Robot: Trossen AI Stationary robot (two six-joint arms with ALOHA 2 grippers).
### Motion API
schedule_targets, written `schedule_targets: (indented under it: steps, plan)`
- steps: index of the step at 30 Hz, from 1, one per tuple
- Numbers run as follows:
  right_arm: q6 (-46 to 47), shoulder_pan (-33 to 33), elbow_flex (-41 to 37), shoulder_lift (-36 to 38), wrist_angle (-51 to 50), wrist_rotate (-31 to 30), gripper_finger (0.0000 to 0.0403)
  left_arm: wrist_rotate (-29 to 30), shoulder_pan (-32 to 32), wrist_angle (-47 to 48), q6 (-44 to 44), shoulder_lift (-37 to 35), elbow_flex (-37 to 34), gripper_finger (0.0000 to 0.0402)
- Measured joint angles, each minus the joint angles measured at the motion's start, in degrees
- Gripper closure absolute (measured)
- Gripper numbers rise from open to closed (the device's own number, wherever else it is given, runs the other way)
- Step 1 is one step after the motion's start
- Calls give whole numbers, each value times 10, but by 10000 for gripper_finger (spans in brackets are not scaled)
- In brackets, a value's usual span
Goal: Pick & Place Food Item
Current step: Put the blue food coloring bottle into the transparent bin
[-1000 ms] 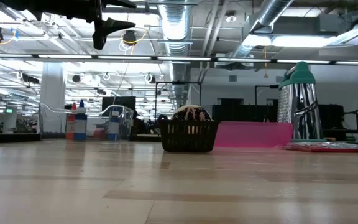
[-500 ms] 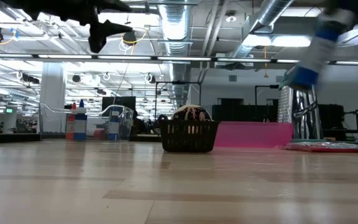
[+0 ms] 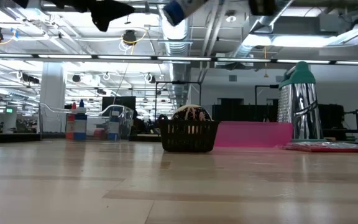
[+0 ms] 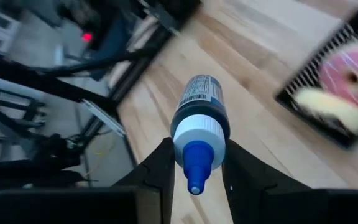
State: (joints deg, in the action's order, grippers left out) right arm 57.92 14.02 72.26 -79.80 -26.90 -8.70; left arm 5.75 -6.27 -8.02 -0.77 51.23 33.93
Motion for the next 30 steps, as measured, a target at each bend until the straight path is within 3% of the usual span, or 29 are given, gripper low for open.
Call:
schedule_targets:
  steps: [6, 11, 23, 30]
  plan:
    - [-44, -63, 0, -13, 39, 61, 309, -2, -1, -91, -9, 60, 11, 121]
    - [-59, -83, -1, -28, 79, 84, 309, -17, -1, -96, 14, 119, 49, 109]
    - [-61, -84, 0, -48, 141, 89, 309, -23, 0, -97, 18, 197, 98, 114]
    - [-63, -84, 0, -49, 143, 88, 309, -21, 2, -95, 0, 194, 99, 161]
